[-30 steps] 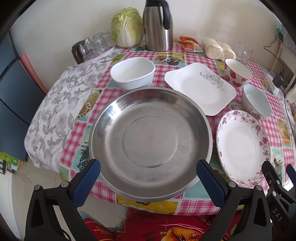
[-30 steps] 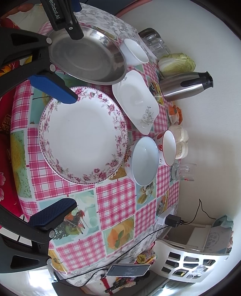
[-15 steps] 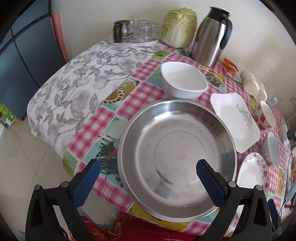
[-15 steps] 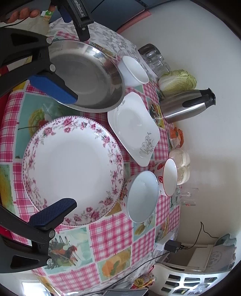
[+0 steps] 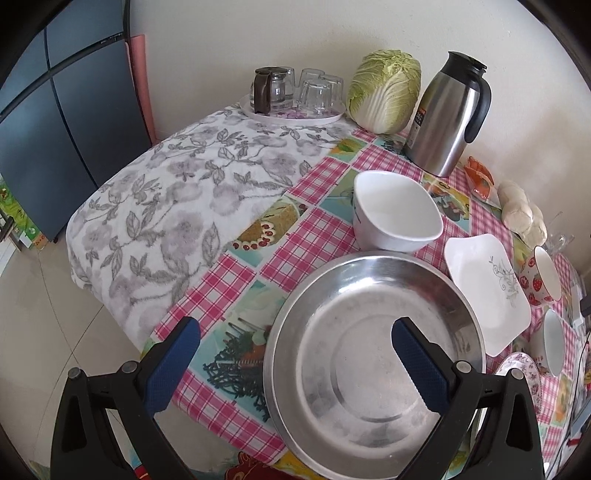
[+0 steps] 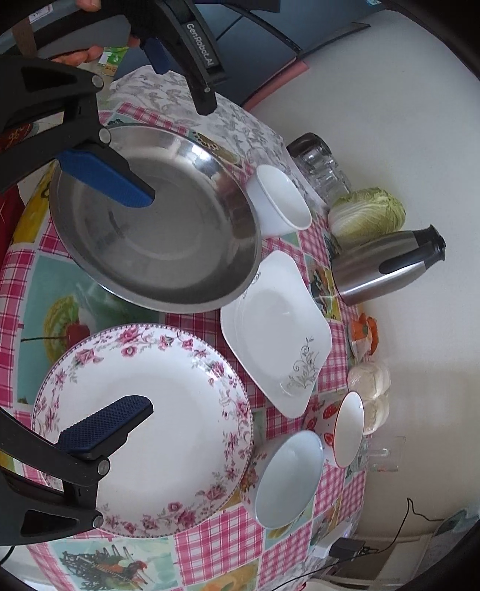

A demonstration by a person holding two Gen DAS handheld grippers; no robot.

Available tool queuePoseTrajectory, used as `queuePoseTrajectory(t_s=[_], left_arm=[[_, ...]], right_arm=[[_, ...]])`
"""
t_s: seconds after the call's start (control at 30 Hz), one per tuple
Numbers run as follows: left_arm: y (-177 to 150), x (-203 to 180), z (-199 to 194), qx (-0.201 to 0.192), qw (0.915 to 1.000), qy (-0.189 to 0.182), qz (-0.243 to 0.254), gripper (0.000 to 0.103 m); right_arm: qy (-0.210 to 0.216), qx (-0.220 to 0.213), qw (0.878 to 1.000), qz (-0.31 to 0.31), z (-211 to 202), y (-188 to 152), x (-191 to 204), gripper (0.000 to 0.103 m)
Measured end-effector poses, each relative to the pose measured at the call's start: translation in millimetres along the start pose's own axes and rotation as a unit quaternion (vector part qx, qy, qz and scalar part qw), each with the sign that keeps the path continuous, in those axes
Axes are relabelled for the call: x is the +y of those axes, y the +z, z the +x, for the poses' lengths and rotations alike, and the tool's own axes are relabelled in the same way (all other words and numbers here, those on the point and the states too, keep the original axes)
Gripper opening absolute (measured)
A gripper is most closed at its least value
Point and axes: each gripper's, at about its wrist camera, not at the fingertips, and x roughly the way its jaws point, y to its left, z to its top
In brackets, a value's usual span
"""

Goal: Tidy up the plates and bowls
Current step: 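Move both grippers to the steel basin rim and close them on it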

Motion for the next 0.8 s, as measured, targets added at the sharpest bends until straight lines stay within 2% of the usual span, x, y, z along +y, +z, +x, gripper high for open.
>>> queuePoseTrajectory(t_s=[0.2, 0.37, 0.63, 0.8], left_arm=[[6.4, -4.3, 3.9, 0.007, 1.0, 0.0, 0.0, 0.103], [10.7, -1.9, 16.8, 0.028, 0.999, -0.024, -0.023, 0.103], [8.2, 2.7, 45.1, 0.065, 0.9971, -0.003, -0.041, 0.103], [0.0, 13.0, 64.0, 0.099, 0.9932, -0.006, -0.06, 0.103]], right_arm=[[0.01, 0.01, 1.0, 0.001, 11.2, 3.9, 6.6, 0.103], [0.002, 0.012, 1.0, -0.019, 21.2, 10.9, 11.7, 0.103], [0.008, 0.02, 1.0, -0.023, 41.1, 24.7, 10.1, 0.103], [0.004, -0.003, 0.999, -0.033, 45.2, 33.7, 12.2, 0.102]])
